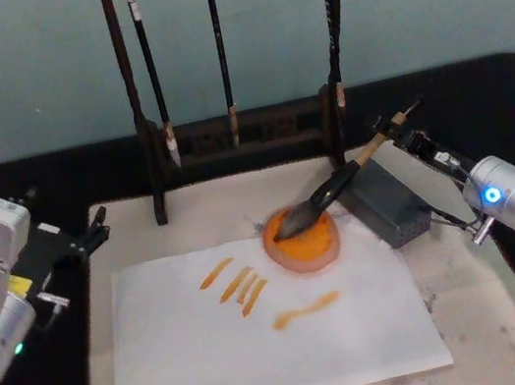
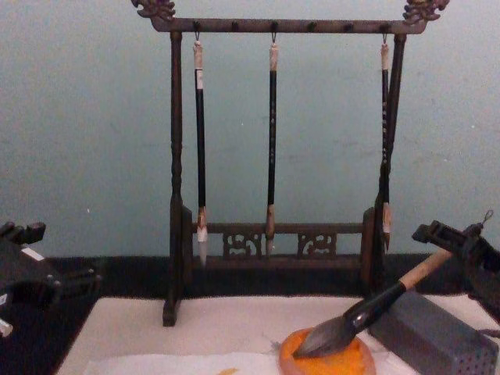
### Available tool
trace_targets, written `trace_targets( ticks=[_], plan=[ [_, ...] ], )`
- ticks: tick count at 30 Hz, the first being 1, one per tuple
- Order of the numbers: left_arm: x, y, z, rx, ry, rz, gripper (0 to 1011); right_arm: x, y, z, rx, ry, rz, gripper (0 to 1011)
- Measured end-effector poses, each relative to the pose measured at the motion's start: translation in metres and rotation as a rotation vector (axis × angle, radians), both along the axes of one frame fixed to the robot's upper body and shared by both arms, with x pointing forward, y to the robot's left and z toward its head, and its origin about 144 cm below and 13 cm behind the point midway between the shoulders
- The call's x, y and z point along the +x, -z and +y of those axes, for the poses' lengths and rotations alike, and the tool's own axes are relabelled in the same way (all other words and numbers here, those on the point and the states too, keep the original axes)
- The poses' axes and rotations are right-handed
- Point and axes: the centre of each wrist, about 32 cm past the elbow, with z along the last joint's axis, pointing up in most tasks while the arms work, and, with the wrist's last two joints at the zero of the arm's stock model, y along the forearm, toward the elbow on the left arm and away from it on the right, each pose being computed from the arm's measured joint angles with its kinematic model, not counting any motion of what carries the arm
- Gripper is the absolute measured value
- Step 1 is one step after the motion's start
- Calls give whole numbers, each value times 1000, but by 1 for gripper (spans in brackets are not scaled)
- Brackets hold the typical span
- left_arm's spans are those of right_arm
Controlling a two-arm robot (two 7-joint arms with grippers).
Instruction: Pick up the brush from the inkstone, write on the paper, then place the brush back to its original position.
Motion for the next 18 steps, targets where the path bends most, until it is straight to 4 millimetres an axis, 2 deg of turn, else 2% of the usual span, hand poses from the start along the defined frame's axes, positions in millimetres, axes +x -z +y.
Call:
trace_targets(
  ticks=[18],
  plan=[
    [0,0,0,0,0,0,1001,10,7,2,16,-5,-5,1000]
  ],
)
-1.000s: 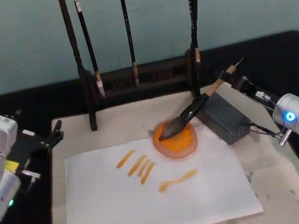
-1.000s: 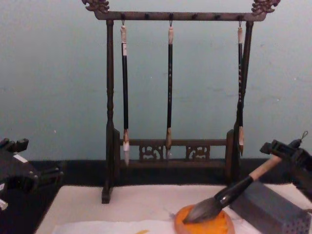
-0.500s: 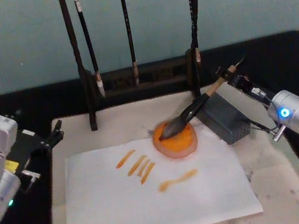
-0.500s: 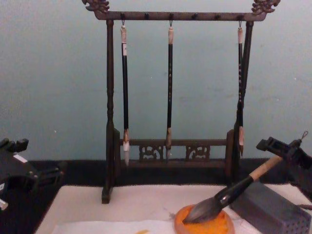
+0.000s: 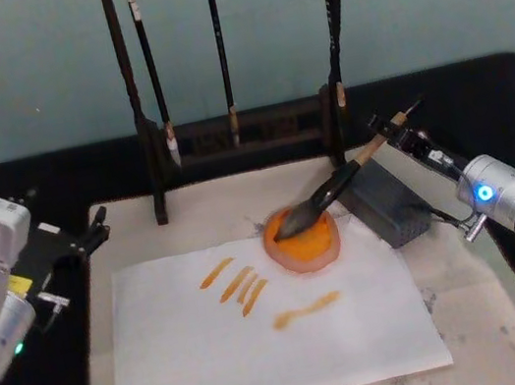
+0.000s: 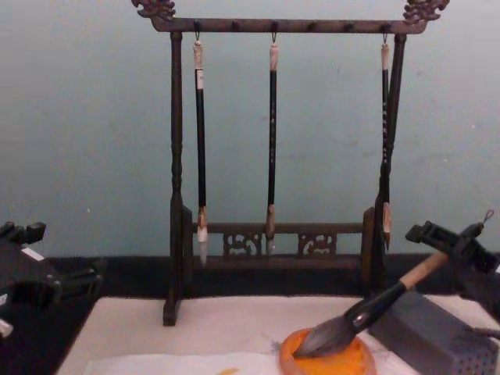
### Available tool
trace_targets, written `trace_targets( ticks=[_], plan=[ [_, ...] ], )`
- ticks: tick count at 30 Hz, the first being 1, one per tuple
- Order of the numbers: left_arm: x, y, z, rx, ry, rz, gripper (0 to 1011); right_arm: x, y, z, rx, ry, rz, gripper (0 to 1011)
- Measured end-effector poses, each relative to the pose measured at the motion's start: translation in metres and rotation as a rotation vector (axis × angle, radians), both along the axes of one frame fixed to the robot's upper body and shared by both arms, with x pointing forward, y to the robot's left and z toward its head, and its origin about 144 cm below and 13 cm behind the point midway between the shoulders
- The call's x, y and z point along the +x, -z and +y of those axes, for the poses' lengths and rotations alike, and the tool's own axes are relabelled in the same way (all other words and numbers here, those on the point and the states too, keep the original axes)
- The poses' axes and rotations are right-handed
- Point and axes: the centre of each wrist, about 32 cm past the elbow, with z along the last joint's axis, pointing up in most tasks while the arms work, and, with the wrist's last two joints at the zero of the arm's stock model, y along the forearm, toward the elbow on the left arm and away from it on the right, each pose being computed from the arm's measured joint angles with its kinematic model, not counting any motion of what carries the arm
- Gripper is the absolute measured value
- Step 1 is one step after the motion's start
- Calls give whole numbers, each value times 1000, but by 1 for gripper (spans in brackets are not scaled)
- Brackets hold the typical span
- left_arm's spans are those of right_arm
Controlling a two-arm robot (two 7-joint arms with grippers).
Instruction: Pick up the brush from the inkstone, write on the paper, then place the brush back to its original position.
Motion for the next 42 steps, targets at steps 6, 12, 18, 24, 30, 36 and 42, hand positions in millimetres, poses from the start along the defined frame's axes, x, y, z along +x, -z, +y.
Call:
trace_targets(
  ticks=[6,12,18,24,30,36,42],
  plan=[
    [0,0,0,0,0,0,1001,0,0,-1,-4,-8,-13,1000],
    [0,0,0,0,0,0,1001,0,0,-1,-3,-6,-12,1000],
    [0,0,0,0,0,0,1001,0,0,-1,-3,-5,-10,1000],
    [0,0,0,0,0,0,1001,0,0,-1,-3,-4,-8,885],
    [0,0,0,0,0,0,1001,0,0,-1,-3,-4,-8,730],
    [0,0,0,0,0,0,1001,0,0,-1,-3,-4,-8,546],
    [0,0,0,0,0,0,1001,0,0,-1,-3,-4,-7,336]
  ],
)
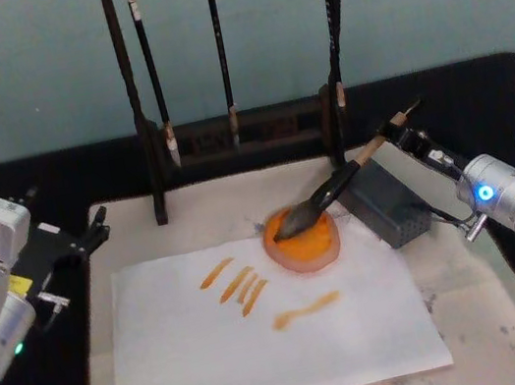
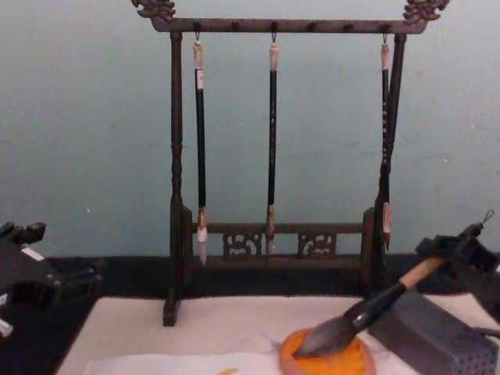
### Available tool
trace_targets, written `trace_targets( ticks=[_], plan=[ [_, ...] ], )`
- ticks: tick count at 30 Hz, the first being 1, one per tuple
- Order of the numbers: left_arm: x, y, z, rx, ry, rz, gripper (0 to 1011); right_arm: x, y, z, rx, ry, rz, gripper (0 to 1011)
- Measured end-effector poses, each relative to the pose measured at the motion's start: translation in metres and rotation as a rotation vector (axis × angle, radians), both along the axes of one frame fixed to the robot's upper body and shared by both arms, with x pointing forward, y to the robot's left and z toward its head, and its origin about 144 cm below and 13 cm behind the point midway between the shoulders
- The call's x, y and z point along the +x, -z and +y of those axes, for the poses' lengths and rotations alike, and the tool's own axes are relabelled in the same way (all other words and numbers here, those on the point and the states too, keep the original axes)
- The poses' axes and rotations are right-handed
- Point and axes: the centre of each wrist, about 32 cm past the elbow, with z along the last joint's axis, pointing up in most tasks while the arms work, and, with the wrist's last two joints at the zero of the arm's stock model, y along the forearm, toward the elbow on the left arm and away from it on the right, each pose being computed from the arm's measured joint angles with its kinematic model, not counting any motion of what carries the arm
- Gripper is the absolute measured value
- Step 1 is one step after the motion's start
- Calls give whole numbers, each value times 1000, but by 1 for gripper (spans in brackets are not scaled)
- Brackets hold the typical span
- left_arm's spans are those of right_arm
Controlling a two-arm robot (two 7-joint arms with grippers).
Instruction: Pick up the brush from the inkstone, write on the paper, then place the brush back to its original position.
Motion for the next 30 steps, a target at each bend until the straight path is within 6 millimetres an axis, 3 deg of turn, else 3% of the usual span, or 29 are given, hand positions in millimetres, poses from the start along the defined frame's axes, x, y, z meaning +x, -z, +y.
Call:
trace_targets(
  ticks=[6,21,30],
  plan=[
    [0,0,0,0,0,0,1001,0,0,0,1,0,0,181],
    [0,0,0,0,0,0,1001,0,0,0,-3,1,-1,180],
    [0,0,0,0,0,0,1001,-3,-13,2,-29,0,-52,179]
  ],
)
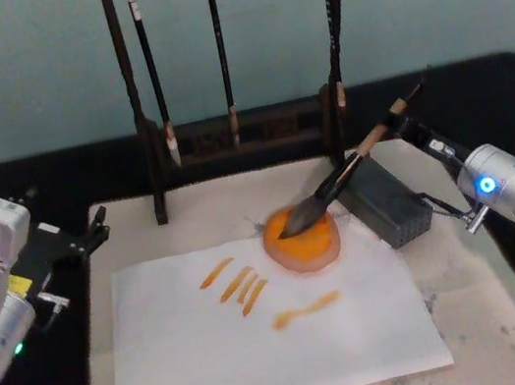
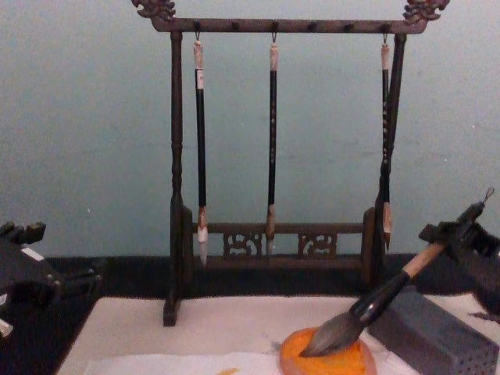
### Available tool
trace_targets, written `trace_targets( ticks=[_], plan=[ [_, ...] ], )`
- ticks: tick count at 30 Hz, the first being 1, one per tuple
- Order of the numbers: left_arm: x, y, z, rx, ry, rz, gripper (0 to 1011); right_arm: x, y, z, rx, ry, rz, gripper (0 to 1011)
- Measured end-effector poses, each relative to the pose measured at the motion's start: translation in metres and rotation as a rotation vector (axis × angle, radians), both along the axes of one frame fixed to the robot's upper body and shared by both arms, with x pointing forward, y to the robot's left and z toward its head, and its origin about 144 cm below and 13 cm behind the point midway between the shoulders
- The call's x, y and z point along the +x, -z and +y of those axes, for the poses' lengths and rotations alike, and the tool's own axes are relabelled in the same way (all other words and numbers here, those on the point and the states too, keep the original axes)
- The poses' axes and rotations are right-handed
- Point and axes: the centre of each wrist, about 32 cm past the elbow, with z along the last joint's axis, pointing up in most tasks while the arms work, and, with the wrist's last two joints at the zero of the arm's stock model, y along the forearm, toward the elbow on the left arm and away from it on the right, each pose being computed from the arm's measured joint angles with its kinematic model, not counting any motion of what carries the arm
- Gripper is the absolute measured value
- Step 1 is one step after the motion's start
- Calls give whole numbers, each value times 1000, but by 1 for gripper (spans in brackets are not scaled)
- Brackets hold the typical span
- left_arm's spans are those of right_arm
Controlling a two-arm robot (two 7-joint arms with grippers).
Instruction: Pick up the brush from the inkstone, write on the paper, then place the brush back to its original position.
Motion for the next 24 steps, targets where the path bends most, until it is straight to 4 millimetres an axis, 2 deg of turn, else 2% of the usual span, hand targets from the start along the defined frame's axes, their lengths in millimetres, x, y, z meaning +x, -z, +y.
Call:
trace_targets(
  ticks=[16,24],
  plan=[
    [0,0,0,0,0,0,1001,-9,-36,9,-55,-58,-126,178],
    [0,0,0,0,0,0,1001,-16,-57,21,-213,-120,-213,178]
  ],
)
